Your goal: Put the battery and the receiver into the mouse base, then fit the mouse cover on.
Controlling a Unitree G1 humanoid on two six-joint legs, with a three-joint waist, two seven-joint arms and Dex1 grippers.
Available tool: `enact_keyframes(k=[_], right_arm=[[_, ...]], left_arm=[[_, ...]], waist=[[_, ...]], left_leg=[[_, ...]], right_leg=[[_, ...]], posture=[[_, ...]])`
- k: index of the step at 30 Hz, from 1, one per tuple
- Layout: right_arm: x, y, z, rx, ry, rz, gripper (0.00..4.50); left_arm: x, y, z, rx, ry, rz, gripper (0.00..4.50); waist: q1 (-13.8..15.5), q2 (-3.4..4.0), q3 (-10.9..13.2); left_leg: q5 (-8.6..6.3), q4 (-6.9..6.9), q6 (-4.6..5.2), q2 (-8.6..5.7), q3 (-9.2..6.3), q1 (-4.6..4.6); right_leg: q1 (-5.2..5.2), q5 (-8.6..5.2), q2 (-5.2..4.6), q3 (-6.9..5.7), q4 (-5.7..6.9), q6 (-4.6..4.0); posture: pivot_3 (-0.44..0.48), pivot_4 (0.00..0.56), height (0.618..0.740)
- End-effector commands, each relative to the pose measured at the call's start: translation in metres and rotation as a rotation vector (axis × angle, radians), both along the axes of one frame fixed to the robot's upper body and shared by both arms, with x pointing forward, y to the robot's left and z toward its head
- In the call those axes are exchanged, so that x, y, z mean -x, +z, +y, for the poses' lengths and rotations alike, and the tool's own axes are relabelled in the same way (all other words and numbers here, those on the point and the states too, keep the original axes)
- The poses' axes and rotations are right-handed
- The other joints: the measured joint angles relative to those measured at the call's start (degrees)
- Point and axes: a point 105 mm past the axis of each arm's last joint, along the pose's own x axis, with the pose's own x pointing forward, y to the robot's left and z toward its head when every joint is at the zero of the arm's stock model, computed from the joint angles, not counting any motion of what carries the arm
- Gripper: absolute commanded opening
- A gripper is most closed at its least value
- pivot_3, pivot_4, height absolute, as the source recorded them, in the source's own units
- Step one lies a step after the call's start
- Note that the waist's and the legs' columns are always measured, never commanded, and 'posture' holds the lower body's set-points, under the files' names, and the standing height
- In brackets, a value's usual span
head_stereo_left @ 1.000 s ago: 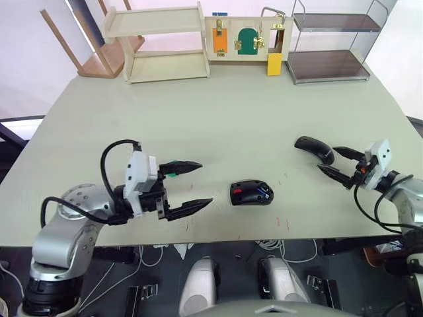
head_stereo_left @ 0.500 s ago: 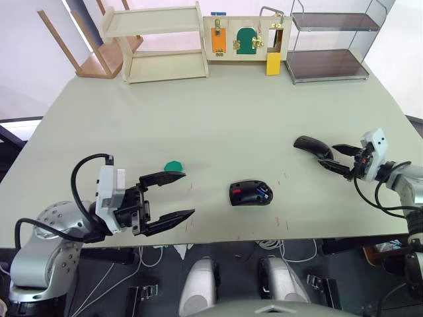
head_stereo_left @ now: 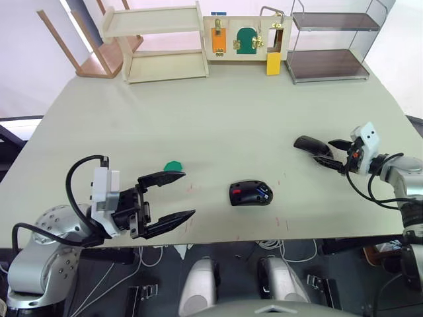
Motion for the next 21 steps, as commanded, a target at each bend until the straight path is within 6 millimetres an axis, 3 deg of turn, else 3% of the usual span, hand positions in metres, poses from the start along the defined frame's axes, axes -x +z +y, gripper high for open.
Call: enact_keyframes(k=[1,21], right_arm=[[-0.002,0.005,-0.002,0.045,0.01,-0.027,4.5],[-0.003,0.011,-0.016,-0.008,-0.027,-0.06,4.5]], left_arm=[[0.004,0.009,-0.002,-0.007,-0.021,-0.048,4.47],[0.001,0.006,-0.002,-0.02,-0.023,-0.058,4.47]], waist=[[-0.06,0.0,0.0],[-0.14,0.02,0.01]], left_leg=[[0.0,0.01,0.0,0.0,0.02,0.0],[0.0,0.0,0.0,0.01,0.02,0.02]], right_leg=[[0.0,0.0,0.0,0.01,0.0,0.0],[0.0,0.0,0.01,0.02,0.0,0.0]], posture=[[0.0,0.15,0.74],[0.0,0.15,0.74]])
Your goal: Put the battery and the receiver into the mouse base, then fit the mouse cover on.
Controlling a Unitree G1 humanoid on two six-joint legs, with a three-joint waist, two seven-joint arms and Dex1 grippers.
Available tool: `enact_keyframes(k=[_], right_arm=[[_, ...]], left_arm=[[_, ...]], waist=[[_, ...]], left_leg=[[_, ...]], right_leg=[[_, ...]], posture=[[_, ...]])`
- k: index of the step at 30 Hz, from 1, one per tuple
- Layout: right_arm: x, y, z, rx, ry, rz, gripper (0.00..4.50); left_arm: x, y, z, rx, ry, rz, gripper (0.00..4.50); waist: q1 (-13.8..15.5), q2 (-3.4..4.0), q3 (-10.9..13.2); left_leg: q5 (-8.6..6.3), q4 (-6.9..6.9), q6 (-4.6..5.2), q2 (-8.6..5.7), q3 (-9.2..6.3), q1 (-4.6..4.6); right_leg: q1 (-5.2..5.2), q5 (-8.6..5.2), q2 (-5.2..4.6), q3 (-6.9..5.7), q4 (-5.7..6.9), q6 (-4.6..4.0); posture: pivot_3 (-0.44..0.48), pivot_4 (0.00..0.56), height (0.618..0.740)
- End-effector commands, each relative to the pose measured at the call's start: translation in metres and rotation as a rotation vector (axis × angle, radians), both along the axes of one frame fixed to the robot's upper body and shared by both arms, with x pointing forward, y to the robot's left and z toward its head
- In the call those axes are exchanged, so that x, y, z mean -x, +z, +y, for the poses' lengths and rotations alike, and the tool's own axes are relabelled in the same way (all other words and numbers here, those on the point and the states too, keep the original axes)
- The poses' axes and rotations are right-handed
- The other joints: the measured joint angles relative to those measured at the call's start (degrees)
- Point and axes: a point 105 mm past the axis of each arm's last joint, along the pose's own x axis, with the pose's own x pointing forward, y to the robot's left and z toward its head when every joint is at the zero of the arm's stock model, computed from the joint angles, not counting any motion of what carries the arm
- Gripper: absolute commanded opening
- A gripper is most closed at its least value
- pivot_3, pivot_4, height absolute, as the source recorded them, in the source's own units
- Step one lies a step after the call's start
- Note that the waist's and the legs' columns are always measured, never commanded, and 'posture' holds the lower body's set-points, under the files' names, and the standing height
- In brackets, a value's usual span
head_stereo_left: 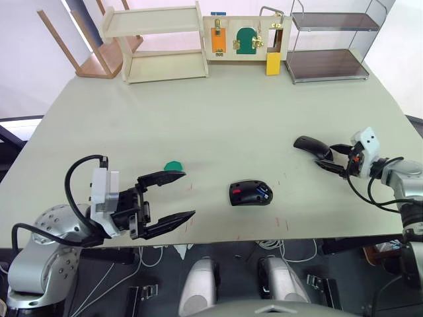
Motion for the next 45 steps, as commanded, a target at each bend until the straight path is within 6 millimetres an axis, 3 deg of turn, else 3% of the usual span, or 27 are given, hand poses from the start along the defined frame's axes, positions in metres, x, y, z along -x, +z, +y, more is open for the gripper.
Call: enact_keyframes(k=[1,8,9,10,13,22,28,45], right_arm=[[-0.003,0.018,-0.006,-0.013,-0.008,-0.062,4.5],[-0.001,0.016,-0.004,-0.015,0.007,-0.057,4.5],[0.0,0.016,-0.004,-0.016,0.009,-0.056,3.92],[0.0,0.015,-0.004,-0.015,0.009,-0.053,3.72],[0.0,0.012,-0.005,-0.008,0.009,-0.043,2.35],[0.001,0.018,-0.004,0.002,0.024,-0.072,2.3],[0.014,0.033,0.013,0.025,0.165,-0.095,2.3],[0.082,0.061,0.117,0.085,0.646,0.011,2.3]], left_arm=[[0.001,0.005,-0.001,-0.011,-0.014,-0.035,4.47],[0.001,0.004,0.0,-0.011,-0.016,-0.036,4.47],[0.001,0.004,0.0,-0.011,-0.017,-0.036,4.5],[0.001,0.004,0.0,-0.011,-0.017,-0.036,4.5],[0.0,0.003,0.0,-0.011,-0.015,-0.036,4.5],[0.0,0.002,0.002,-0.007,-0.002,-0.037,4.5],[0.0,0.001,0.005,-0.01,0.001,-0.033,4.5],[-0.003,-0.002,0.021,-0.059,-0.007,-0.011,4.5]], waist=[[0.0,0.0,0.0],[0.0,0.0,0.0],[0.0,0.0,0.0],[0.0,0.0,0.0],[0.01,0.0,0.0],[0.0,0.01,0.0],[0.08,0.04,0.02],[0.14,0.03,0.05]], left_leg=[[0.0,0.0,0.0,0.0,0.0,0.0],[0.0,0.0,0.0,0.0,0.0,0.0],[0.0,0.0,0.0,0.0,0.0,0.0],[0.0,0.0,0.0,0.0,0.0,0.0],[0.0,0.0,0.0,0.0,0.0,0.0],[0.0,0.0,0.0,0.0,0.0,0.0],[0.0,-0.01,0.0,0.0,0.0,-0.01],[0.0,-0.02,0.0,0.06,0.07,-0.2]], right_leg=[[0.0,0.0,0.0,0.0,0.0,0.0],[0.0,0.0,0.0,0.0,0.0,0.0],[0.0,0.0,0.0,0.0,0.0,0.0],[0.0,0.0,0.0,0.0,0.0,0.0],[0.0,0.0,0.0,0.0,0.0,0.0],[0.0,0.0,0.0,0.0,0.0,0.0],[-0.01,0.0,-0.01,0.0,-0.01,0.0],[-0.34,-0.02,0.0,0.01,0.06,0.0]], posture=[[0.0,0.15,0.74],[0.0,0.15,0.74],[0.0,0.15,0.74],[0.0,0.15,0.74],[0.0,0.15,0.74],[0.0,0.15,0.74],[0.0,0.15,0.74],[0.0,0.15,0.74]])
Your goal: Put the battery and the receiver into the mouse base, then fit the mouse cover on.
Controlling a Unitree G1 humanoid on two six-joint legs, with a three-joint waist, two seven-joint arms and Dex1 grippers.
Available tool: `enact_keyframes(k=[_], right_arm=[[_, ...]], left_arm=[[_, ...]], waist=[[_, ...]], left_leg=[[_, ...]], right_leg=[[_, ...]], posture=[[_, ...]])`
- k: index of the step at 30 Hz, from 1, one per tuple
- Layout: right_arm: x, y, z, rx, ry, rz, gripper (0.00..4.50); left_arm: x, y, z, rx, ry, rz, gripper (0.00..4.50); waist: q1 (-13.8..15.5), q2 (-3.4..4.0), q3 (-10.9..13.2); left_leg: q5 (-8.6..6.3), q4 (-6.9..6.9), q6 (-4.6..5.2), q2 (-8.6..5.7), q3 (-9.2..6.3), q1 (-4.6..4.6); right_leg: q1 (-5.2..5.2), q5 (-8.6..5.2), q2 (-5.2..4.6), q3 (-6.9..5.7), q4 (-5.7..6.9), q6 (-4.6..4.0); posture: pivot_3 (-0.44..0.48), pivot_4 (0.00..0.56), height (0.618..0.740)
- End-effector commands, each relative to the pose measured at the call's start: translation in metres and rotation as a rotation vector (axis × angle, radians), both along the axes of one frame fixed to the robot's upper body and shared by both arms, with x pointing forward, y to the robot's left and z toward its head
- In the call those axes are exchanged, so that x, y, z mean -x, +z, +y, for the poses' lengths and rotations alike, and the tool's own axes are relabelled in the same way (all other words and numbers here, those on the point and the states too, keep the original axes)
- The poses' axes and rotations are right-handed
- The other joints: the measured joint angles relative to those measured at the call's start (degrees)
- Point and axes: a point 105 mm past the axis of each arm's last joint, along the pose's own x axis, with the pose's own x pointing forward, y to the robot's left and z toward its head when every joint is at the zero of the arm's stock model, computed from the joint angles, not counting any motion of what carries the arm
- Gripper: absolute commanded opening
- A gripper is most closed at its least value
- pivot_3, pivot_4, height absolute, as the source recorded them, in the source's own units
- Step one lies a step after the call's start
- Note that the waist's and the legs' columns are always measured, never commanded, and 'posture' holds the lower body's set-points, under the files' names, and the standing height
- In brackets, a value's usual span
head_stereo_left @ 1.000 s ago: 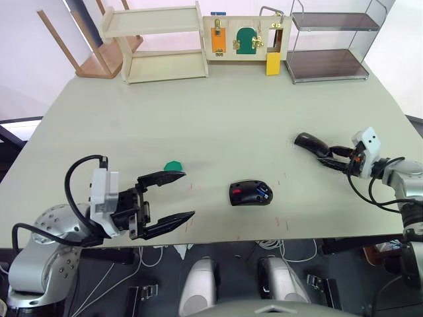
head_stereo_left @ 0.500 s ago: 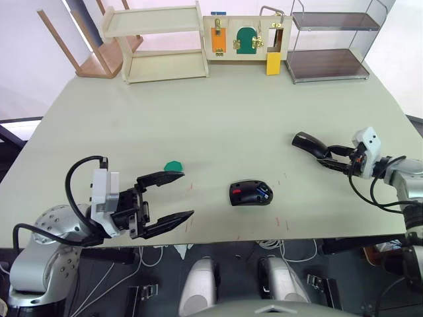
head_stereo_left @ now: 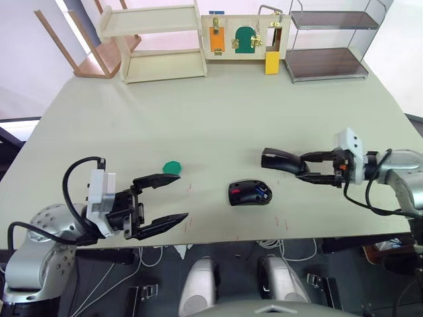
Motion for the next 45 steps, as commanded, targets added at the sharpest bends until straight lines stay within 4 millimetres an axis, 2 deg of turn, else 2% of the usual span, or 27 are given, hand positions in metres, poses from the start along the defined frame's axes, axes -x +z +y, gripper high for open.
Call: enact_keyframes(k=[1,4,9,16,31,37,45], right_arm=[[0.009,0.014,0.018,-0.001,0.065,-0.013,2.3],[0.016,0.015,0.038,0.024,0.138,-0.006,2.3],[0.016,0.011,0.054,0.121,0.185,-0.024,2.3],[0.015,0.005,0.066,0.236,0.162,-0.03,2.3],[0.013,-0.006,0.07,0.385,0.146,-0.025,2.3],[0.006,-0.003,0.075,0.389,0.146,-0.042,2.3],[0.005,-0.012,0.072,0.434,0.154,-0.018,2.3]], left_arm=[[0.0,0.009,0.005,-0.018,-0.002,-0.047,4.5],[0.0,0.008,0.008,-0.028,-0.005,-0.041,4.5],[-0.001,0.006,0.011,-0.06,-0.014,-0.036,4.5],[-0.004,0.006,0.012,-0.072,-0.017,-0.033,4.5],[-0.006,0.004,0.012,-0.086,-0.028,-0.026,4.5],[-0.006,0.003,0.013,-0.088,-0.026,-0.028,4.5],[-0.004,0.002,0.012,-0.082,-0.025,-0.029,4.5]], waist=[[0.01,-0.02,0.01],[0.0,-0.03,0.02],[-0.02,-0.04,0.04],[0.02,-0.09,0.07],[-0.02,-0.11,0.09],[-0.05,-0.12,0.1],[-0.03,-0.12,0.1]], left_leg=[[0.0,0.0,0.0,0.0,0.0,0.0],[0.0,0.0,0.0,0.0,0.04,0.0],[0.0,-0.02,-0.01,0.02,0.04,-0.02],[0.0,-0.05,-0.01,0.03,0.05,-0.06],[0.0,-0.08,-0.01,0.04,0.08,-0.09],[0.0,-0.07,-0.01,0.04,0.09,-0.09],[0.0,-0.07,-0.01,0.04,0.09,-0.09]], right_leg=[[0.0,-0.01,0.0,0.0,0.0,-0.01],[-0.03,-0.01,-0.03,0.01,0.0,-0.01],[-0.08,-0.04,-0.02,0.0,0.0,-0.07],[-0.12,-0.05,-0.05,-0.02,0.0,-0.1],[-0.19,-0.07,-0.06,-0.03,0.01,-0.13],[-0.2,-0.07,-0.06,-0.03,0.02,-0.13],[-0.2,-0.07,-0.06,-0.04,0.01,-0.14]], posture=[[0.0,0.15,0.74],[0.0,0.15,0.74],[0.0,0.15,0.74],[0.0,0.15,0.74],[0.0,0.15,0.74],[0.0,0.15,0.74],[0.0,0.15,0.74]])
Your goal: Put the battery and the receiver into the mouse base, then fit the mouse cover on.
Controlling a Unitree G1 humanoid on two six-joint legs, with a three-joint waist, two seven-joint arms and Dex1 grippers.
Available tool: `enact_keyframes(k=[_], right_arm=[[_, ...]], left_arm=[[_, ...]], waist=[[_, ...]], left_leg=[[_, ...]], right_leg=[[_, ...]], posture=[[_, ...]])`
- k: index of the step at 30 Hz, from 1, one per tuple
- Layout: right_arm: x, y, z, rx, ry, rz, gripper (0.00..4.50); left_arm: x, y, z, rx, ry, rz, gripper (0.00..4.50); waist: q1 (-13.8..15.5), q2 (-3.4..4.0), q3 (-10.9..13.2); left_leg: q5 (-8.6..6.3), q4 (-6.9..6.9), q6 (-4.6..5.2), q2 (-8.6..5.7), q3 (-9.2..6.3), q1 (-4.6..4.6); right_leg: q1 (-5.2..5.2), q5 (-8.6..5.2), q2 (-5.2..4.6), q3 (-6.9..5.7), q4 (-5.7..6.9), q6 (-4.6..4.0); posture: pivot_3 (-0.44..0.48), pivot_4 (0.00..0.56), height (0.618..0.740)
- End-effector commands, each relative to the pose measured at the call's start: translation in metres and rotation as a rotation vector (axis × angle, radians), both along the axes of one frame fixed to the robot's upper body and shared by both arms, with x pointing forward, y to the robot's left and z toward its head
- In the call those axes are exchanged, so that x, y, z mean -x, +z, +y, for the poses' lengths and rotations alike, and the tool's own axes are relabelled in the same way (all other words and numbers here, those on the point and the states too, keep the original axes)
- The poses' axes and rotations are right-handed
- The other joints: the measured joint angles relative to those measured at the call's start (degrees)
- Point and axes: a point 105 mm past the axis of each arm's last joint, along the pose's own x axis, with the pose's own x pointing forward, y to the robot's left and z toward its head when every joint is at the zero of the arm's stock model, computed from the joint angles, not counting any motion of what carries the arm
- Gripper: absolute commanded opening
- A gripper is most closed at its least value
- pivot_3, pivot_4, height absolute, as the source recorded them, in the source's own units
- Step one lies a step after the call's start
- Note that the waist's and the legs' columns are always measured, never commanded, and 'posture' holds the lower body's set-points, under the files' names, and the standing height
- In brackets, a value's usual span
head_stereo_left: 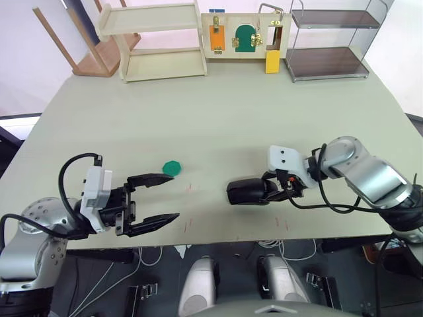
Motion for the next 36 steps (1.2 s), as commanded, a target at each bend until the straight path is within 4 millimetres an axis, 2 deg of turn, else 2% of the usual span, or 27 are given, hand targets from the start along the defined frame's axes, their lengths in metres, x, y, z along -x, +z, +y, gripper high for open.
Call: enact_keyframes(k=[1,13,17,31,36], right_arm=[[-0.003,0.003,-0.002,0.018,0.004,-0.026,2.3],[-0.004,-0.002,-0.006,0.044,-0.017,-0.037,2.3],[-0.002,-0.002,0.0,0.039,-0.009,-0.04,2.3],[-0.002,0.002,0.007,0.043,0.0,-0.055,2.3],[-0.003,-0.001,0.005,0.063,0.002,-0.053,2.3]], left_arm=[[0.001,0.004,-0.001,-0.01,-0.008,-0.034,4.5],[0.0,0.003,-0.001,-0.012,-0.016,-0.035,4.5],[0.0,0.002,-0.001,-0.015,-0.018,-0.035,4.5],[0.0,0.001,-0.001,-0.012,-0.016,-0.036,4.5],[0.0,0.001,0.0,-0.014,-0.013,-0.039,4.5]], waist=[[-0.01,0.0,0.0],[0.02,0.0,0.0],[0.0,0.0,0.0],[-0.04,0.0,0.0],[-0.05,0.0,0.0]], left_leg=[[0.0,0.0,0.0,0.0,0.0,0.0],[0.0,0.0,0.0,0.0,0.0,0.0],[0.0,0.0,0.0,0.0,0.0,0.0],[0.0,0.0,0.0,0.01,-0.01,0.01],[0.0,0.0,0.0,0.01,0.0,0.0]], right_leg=[[0.0,0.0,0.0,0.0,0.0,0.0],[0.0,0.0,-0.01,-0.01,0.0,0.0],[0.0,0.0,-0.01,-0.01,0.01,0.0],[0.0,0.0,-0.01,-0.02,0.01,0.0],[-0.01,0.0,0.0,-0.02,0.01,0.0]], posture=[[0.0,0.15,0.74],[0.0,0.15,0.74],[0.0,0.15,0.74],[0.0,0.15,0.74],[0.0,0.15,0.74]])
